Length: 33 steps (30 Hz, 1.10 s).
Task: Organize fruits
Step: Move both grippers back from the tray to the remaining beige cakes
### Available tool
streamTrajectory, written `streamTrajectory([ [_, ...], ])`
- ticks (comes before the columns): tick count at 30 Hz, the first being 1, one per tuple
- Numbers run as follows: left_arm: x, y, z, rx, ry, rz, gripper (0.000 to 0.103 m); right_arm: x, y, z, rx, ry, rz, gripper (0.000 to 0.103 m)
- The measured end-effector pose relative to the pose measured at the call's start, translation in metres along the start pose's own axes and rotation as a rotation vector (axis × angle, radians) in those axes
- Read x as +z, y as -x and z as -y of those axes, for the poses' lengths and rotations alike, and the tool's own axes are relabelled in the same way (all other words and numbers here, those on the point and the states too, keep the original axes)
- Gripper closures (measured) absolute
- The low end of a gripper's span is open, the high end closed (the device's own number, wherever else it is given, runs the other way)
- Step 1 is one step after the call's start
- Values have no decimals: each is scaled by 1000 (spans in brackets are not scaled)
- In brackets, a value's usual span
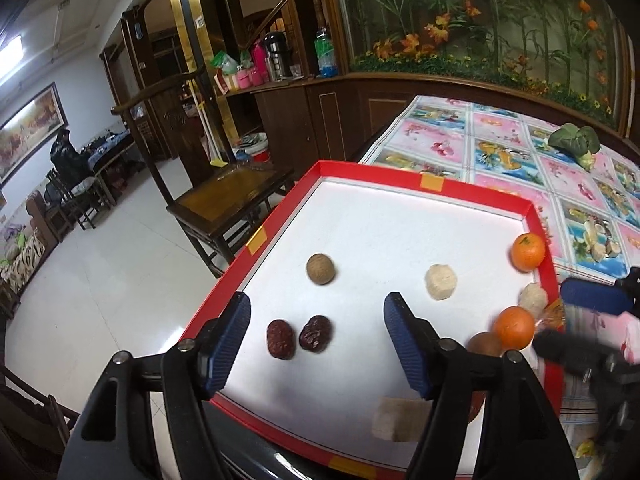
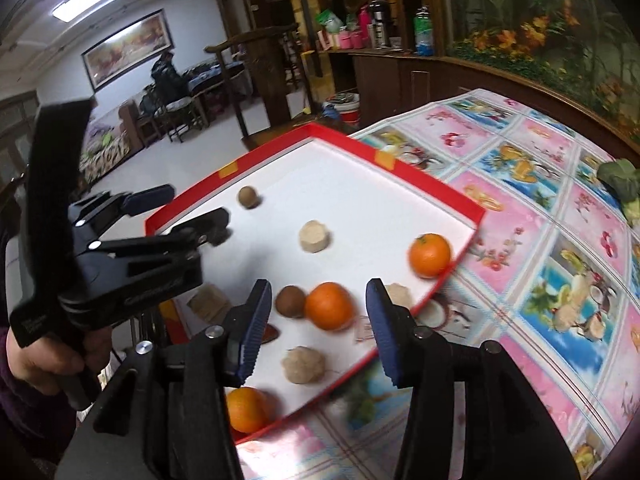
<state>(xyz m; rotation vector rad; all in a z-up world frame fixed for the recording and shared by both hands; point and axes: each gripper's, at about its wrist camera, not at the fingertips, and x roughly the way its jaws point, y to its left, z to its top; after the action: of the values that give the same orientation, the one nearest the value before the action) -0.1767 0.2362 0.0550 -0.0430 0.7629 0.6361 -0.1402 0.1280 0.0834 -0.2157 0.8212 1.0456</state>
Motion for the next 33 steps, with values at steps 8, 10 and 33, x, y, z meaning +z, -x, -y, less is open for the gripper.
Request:
streamTrajectory([
  [8,5,9,18,-3,-33,17,28,4,18,38,-55,-103,43,47],
  [10,6,10,23,-3,-41,20,27,3,23,44,-62,-122,53,46],
  [33,6,27,109,-177,-219,8,25,-22,103,209,-285,-473,145,44],
])
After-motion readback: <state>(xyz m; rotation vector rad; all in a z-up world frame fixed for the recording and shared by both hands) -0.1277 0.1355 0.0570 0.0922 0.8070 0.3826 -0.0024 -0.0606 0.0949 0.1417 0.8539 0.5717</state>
